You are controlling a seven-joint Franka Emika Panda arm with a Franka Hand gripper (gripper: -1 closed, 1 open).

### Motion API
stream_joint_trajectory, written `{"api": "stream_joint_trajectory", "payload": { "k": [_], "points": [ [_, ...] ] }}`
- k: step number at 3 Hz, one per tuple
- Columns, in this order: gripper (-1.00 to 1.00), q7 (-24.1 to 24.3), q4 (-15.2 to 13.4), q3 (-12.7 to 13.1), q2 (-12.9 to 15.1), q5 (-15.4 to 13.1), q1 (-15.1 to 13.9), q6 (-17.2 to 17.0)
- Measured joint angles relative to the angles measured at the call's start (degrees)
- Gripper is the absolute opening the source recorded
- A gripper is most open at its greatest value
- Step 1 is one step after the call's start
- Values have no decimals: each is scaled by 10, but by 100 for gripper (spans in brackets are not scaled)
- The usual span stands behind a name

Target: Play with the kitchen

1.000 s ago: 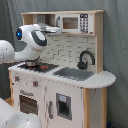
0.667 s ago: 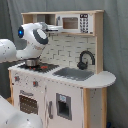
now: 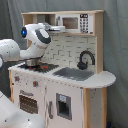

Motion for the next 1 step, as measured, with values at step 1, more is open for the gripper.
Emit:
{"api": "stream_joint_trajectory", "payload": {
  "k": [1],
  "points": [
    [100, 33, -18, -21, -3, 1, 11, 43]
  ]
}}
